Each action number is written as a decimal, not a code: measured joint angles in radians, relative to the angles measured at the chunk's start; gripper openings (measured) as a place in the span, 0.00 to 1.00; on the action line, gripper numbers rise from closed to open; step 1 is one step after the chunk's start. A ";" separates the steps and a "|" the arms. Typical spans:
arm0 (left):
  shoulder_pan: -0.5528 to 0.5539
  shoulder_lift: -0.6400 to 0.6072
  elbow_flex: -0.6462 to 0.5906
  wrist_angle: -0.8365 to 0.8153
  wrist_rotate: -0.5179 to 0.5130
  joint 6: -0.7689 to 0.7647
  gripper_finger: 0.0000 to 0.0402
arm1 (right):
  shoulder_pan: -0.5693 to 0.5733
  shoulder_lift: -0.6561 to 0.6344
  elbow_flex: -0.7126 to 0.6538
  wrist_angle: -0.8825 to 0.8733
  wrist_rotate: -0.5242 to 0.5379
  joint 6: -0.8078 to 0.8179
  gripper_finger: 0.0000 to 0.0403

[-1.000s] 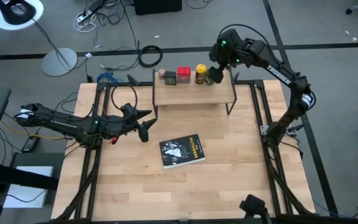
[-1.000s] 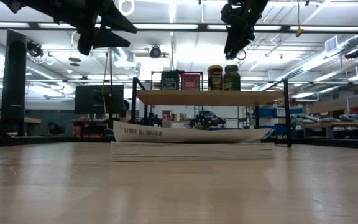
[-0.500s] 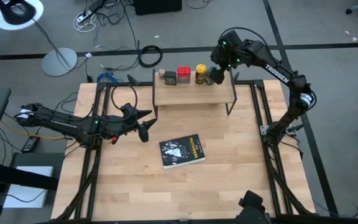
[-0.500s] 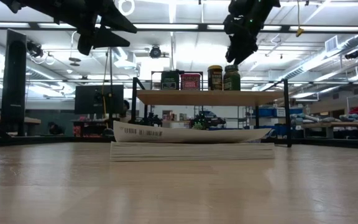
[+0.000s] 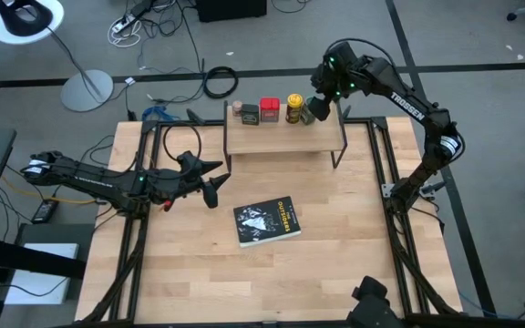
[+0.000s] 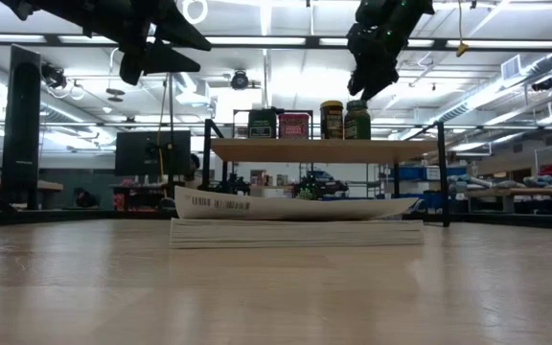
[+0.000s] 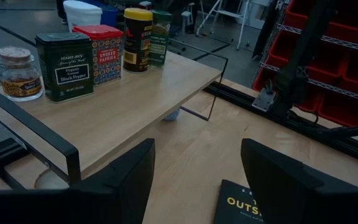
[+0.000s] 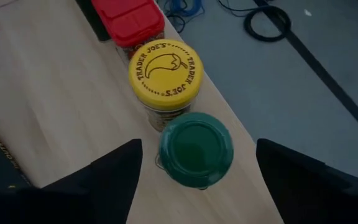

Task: Shelf spices
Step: Adjust the seasoning bottles on the shelf

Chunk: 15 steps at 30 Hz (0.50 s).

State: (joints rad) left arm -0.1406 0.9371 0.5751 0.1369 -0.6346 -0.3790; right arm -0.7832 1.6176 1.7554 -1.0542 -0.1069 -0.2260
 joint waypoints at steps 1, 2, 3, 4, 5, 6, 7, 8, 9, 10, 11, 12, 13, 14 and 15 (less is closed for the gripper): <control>0.000 0.000 0.000 0.000 0.000 0.000 0.60 | -0.002 0.000 -0.005 0.004 -0.003 0.004 0.78; 0.000 0.000 0.000 0.000 0.000 0.000 0.60 | -0.002 0.000 -0.013 0.007 -0.003 0.005 0.78; 0.000 0.000 0.000 0.001 0.000 0.000 0.60 | -0.002 0.001 -0.020 0.006 -0.004 0.007 0.78; 0.000 0.000 0.000 0.000 0.000 0.000 0.60 | -0.003 0.001 -0.028 0.005 -0.004 0.011 0.79; 0.000 0.000 0.000 0.001 0.000 -0.001 0.60 | -0.003 0.002 -0.036 0.007 -0.004 0.013 0.79; 0.000 0.000 0.000 0.001 0.000 -0.002 0.60 | -0.005 0.002 -0.045 0.010 -0.006 0.013 0.79; 0.000 0.000 0.000 0.001 0.000 -0.003 0.60 | -0.006 0.002 -0.053 0.015 -0.007 0.014 0.79; 0.000 0.000 0.000 0.001 0.000 -0.003 0.60 | -0.006 0.002 -0.061 0.026 -0.008 0.014 0.79; 0.000 0.000 0.000 0.001 0.000 -0.003 0.60 | -0.006 0.002 -0.067 0.039 -0.009 0.014 0.79; 0.000 0.000 0.000 0.002 0.000 -0.003 0.60 | -0.006 0.002 -0.069 0.045 -0.011 0.014 0.79; 0.000 0.000 0.000 0.001 0.000 -0.003 0.60 | -0.006 0.002 -0.071 0.047 -0.013 0.014 0.79; 0.000 0.000 0.000 0.001 0.000 -0.003 0.60 | -0.006 0.002 -0.073 0.053 -0.017 0.015 0.78; 0.000 0.000 0.000 0.001 0.000 -0.003 0.60 | -0.006 0.002 -0.077 0.064 -0.018 0.015 0.78; 0.000 0.000 0.000 0.001 0.000 -0.003 0.60 | -0.006 0.002 -0.083 0.069 -0.018 0.015 0.78; 0.000 0.000 0.000 0.001 0.000 -0.003 0.60 | -0.006 0.002 -0.090 0.071 -0.019 0.014 0.78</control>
State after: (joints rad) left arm -0.1406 0.9375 0.5751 0.1382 -0.6346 -0.3817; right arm -0.7891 1.6192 1.6656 -0.9830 -0.1257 -0.2116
